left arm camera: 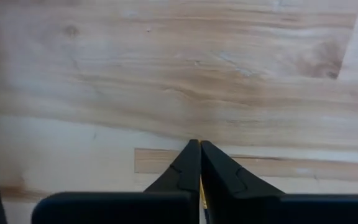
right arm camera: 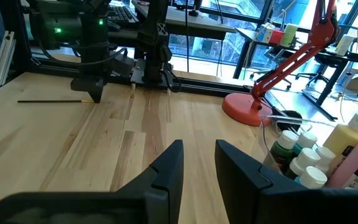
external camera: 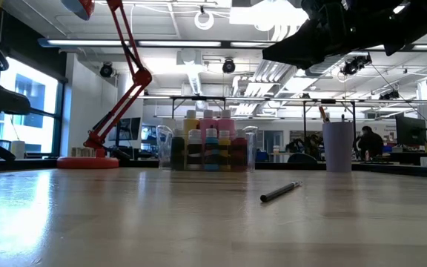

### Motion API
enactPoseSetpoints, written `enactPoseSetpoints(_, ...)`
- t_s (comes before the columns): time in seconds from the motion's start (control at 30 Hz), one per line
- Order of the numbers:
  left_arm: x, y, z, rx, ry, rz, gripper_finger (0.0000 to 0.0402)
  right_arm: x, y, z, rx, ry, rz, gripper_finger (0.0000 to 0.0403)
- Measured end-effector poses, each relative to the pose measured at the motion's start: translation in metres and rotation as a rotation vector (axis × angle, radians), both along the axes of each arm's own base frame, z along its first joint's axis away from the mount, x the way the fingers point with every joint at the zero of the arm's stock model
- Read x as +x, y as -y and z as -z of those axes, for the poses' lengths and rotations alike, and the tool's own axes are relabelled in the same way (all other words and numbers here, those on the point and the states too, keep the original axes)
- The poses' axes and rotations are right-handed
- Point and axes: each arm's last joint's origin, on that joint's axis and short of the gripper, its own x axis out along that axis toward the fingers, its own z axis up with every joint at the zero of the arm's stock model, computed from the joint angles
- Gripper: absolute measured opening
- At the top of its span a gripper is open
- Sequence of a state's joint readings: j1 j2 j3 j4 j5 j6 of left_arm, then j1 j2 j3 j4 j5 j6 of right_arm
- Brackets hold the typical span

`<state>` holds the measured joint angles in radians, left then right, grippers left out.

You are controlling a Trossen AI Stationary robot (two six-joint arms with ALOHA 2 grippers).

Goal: Pick & Place Paint Supplies
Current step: Put the black paint brush into the violet cup

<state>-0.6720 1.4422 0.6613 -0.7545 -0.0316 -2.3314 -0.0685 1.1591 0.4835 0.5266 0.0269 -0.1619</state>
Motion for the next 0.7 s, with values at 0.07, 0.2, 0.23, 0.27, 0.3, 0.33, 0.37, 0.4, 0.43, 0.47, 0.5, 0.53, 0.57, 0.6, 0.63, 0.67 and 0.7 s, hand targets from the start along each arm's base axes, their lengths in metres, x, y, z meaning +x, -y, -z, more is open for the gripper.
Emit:
enactPoseSetpoints(0.07,0.000,0.000,0.000,0.002,-0.001,0.055,0.0002,0.000,0.000,0.000,0.000,0.000,0.000,0.0083)
enactPoseSetpoints(0.2,0.001,0.001,-0.003,0.008,-0.007,0.146,0.0001,0.000,0.000,0.000,0.000,0.000,0.000,0.0083)
enactPoseSetpoints(0.23,0.002,0.002,-0.006,0.012,-0.012,0.160,0.0001,0.000,0.000,0.000,0.000,0.000,0.000,0.0083)
enactPoseSetpoints(0.27,0.003,0.002,-0.008,0.022,-0.023,0.176,0.0000,0.000,0.000,0.000,0.000,0.000,0.000,0.0083)
enactPoseSetpoints(0.3,0.002,0.001,-0.011,0.056,-0.045,0.188,0.0000,0.000,0.000,0.000,0.000,0.000,0.000,0.0083)
enactPoseSetpoints(0.33,0.001,-0.001,-0.015,0.097,-0.069,0.200,0.0000,0.000,0.000,0.000,0.000,0.000,-0.001,0.0083)
enactPoseSetpoints(0.37,0.003,0.000,-0.021,0.121,-0.059,0.210,0.0000,0.000,0.000,0.000,0.000,0.000,0.000,0.0083)
enactPoseSetpoints(0.4,0.007,0.002,-0.029,0.137,-0.031,0.219,0.0000,0.000,0.000,0.000,0.001,0.000,0.000,0.0083)
enactPoseSetpoints(0.43,0.009,0.003,-0.035,0.155,-0.025,0.234,0.0000,0.000,0.000,0.000,0.001,0.000,0.000,0.0083)
enactPoseSetpoints(0.47,0.009,0.003,-0.041,0.188,-0.037,0.253,0.0000,0.000,0.000,0.000,0.001,0.000,0.000,0.0083)
enactPoseSetpoints(0.5,0.009,0.002,-0.047,0.223,-0.053,0.278,0.0000,0.000,0.000,0.000,0.001,0.000,-0.001,0.0083)
enactPoseSetpoints(0.53,0.010,0.002,-0.053,0.244,-0.048,0.293,0.0000,0.000,0.000,0.000,0.002,-0.001,0.000,0.0083)
enactPoseSetpoints(0.57,0.014,0.004,-0.060,0.259,-0.017,0.297,0.0000,0.000,0.000,0.000,0.005,-0.001,0.001,0.0083)
enactPoseSetpoints(0.6,0.016,0.005,-0.067,0.287,0.005,0.300,0.0000,0.000,0.000,0.000,0.005,-0.001,0.001,0.0083)
enactPoseSetpoints(0.63,0.017,0.004,-0.073,0.319,0.008,0.308,0.0000,0.000,0.000,0.000,0.005,-0.001,0.000,0.0083)
enactPoseSetpoints(0.67,0.018,0.004,-0.079,0.353,0.011,0.330,0.0000,0.000,0.000,0.000,0.005,-0.001,0.000,0.0083)
enactPoseSetpoints(0.7,0.020,0.004,-0.086,0.376,0.027,0.351,0.0000,0.000,0.000,0.000,0.005,-0.001,0.001,0.0083)
